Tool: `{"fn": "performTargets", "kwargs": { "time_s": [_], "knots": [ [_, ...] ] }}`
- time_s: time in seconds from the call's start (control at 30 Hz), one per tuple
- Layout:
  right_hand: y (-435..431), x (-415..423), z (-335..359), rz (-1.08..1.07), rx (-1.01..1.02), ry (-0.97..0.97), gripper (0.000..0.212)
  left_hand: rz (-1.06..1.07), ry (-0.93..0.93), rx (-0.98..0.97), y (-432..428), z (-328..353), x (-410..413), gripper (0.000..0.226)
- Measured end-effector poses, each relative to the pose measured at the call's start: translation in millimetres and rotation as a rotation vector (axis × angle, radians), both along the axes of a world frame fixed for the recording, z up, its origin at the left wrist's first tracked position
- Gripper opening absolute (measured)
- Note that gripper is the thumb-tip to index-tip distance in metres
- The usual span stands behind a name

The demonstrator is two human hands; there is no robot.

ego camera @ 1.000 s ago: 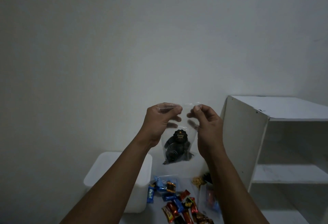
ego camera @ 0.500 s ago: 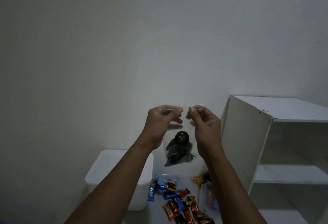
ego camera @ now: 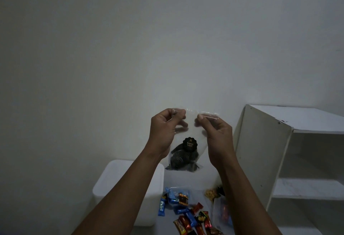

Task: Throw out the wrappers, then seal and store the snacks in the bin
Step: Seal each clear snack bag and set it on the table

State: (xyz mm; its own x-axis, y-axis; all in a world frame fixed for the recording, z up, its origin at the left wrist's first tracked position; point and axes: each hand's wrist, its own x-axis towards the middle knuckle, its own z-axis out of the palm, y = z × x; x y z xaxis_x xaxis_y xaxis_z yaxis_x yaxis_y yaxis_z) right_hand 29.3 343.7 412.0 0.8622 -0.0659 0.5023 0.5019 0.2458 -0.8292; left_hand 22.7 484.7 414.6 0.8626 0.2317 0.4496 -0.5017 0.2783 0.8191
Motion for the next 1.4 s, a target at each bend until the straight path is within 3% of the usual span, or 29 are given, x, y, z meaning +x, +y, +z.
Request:
{"fn": "performTargets", "kwargs": {
  "time_s": [0.17,0.33,0.57,0.73,0.83,0.93,1.1,1.4],
  "knots": [
    [7,-2,5,0.053,-0.009,0.039,0.017,0.034,-0.037,0.073,5,-3,-3,0.010],
    [16,-2,7,0.037,0.028,0.050,0.012,0.039,-0.030,-0.054,7,-4,-10,0.013],
    [23,-6,7,0.154,0.060,0.079,0.027,0.053,-0.023,-0.091,11,-1,-9,0.015],
    [21,-7,8,0.141,-0.026,0.028,0.023,-0.044,-0.048,0.029,12,-1,-15,0.008],
    [23,-7,8,0.107,-0.028,0.005,0.009,0.065,-0.068,0.107,7,0,-15,0.007],
    [26,-5,9,0.040,-0.028,-0.014,0.010,0.200,-0.106,0.164,4,1,-15,0.011],
    [29,-2,14,-0.056,0.074,-0.017,0.003,0.276,-0.138,0.137,0,5,-14,0.013],
    [25,0,17,-0.045,0.288,0.045,0.009,0.236,-0.123,0.005,1,10,-12,0.017]
  ]
}}
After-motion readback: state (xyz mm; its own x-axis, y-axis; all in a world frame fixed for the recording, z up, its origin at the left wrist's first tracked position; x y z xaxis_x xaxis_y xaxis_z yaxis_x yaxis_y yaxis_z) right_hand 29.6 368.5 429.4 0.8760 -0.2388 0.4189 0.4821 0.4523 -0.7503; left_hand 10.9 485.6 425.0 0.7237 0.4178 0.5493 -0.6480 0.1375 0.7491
